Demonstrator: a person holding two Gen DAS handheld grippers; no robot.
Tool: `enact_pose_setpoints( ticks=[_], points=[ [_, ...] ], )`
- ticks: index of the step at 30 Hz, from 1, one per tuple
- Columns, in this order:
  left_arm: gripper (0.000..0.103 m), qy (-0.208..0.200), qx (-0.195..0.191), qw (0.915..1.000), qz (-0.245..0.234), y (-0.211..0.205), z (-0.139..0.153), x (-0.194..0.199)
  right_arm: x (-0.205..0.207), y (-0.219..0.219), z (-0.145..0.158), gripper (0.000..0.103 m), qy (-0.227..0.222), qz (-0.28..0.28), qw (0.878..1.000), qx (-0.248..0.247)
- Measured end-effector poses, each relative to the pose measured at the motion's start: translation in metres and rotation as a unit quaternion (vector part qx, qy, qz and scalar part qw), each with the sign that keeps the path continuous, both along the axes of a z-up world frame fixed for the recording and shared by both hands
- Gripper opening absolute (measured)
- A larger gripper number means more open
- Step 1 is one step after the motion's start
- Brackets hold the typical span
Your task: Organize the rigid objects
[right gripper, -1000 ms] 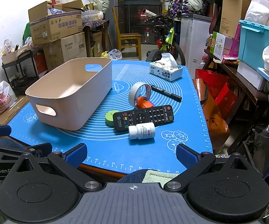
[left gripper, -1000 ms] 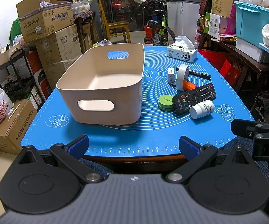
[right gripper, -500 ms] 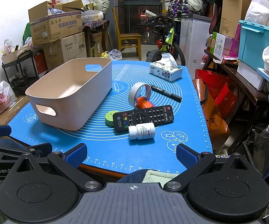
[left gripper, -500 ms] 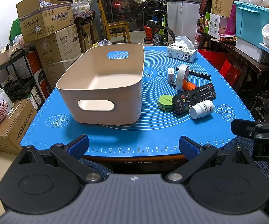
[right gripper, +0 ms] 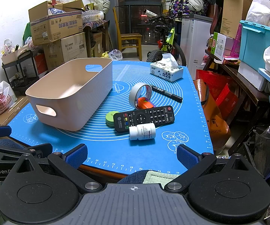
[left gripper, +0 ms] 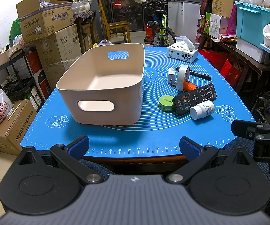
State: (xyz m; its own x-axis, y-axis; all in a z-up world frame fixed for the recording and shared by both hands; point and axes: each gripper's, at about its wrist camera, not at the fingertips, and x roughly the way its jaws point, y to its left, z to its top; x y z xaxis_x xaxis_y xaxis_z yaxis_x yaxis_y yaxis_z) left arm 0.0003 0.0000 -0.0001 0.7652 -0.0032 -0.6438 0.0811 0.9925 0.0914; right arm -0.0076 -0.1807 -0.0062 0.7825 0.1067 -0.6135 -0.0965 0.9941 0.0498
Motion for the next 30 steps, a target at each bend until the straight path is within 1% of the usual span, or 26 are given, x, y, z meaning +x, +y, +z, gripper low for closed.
enact_pose_setpoints(
  ticks=[26,30],
  points=[
    [0.101,0.0,0.0,1.0,0.002,-0.0002,-0.0019,0.0022,-0.0006,-0.0003,0.0003,0.101,0.0,0.0,1.0,0.0],
    [0.101,-0.003,0.001,1.0,0.004,-0.0005,0.0014,0.0007,-0.001,-0.0009,-0.0003,0.101,-0.001,-0.002,1.0,0.001]
  ],
)
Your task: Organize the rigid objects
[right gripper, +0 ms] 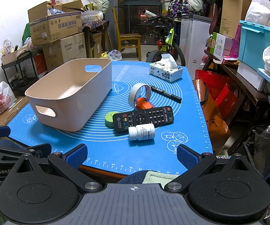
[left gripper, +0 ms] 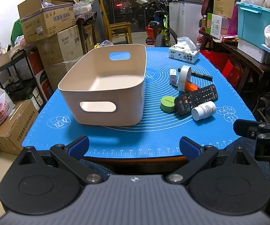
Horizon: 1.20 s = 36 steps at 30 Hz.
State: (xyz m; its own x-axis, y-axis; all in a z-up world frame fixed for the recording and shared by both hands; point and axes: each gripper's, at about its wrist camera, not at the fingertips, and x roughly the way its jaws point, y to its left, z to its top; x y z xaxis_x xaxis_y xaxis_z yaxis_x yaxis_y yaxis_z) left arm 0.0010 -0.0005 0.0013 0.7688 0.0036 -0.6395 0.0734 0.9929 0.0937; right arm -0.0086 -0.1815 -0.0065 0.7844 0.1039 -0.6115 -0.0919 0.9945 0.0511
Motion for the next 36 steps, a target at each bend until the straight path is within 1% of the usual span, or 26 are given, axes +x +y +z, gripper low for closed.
enact_pose_setpoints(
  ticks=[6,11,14,19,22,28,32,36],
  points=[
    [0.101,-0.01,-0.005,0.9999,0.002,0.005,0.012,0.0,0.0,0.001,0.005,0.101,-0.003,-0.003,1.0,0.001],
    [0.101,-0.021,-0.006,0.9997,0.006,0.009,0.033,0.007,0.004,-0.004,0.012,0.101,-0.006,-0.002,1.0,0.008],
    [0.102,-0.015,-0.001,0.9998,0.01,0.011,0.046,0.019,0.01,-0.006,0.019,0.101,-0.013,-0.002,1.0,0.01],
    [0.102,0.004,0.007,0.9996,0.027,0.022,0.063,0.049,0.028,-0.012,0.034,0.101,-0.026,-0.004,0.999,0.019],
    [0.102,0.008,-0.007,0.9993,0.036,0.034,0.072,0.067,0.044,-0.014,0.039,0.101,-0.027,-0.005,0.999,0.022],
    [0.102,0.017,-0.008,0.999,0.04,0.061,0.087,0.105,0.077,-0.012,0.038,0.101,-0.023,-0.012,0.999,0.018],
    [0.102,0.044,-0.021,0.9984,0.029,0.08,0.086,0.14,0.1,-0.009,0.03,0.101,-0.014,-0.013,1.0,0.011],
    [0.1,0.072,-0.019,0.9959,0.053,0.1,0.071,0.177,0.123,-0.008,0.012,0.101,0.005,-0.013,1.0,0.005]
  ],
)
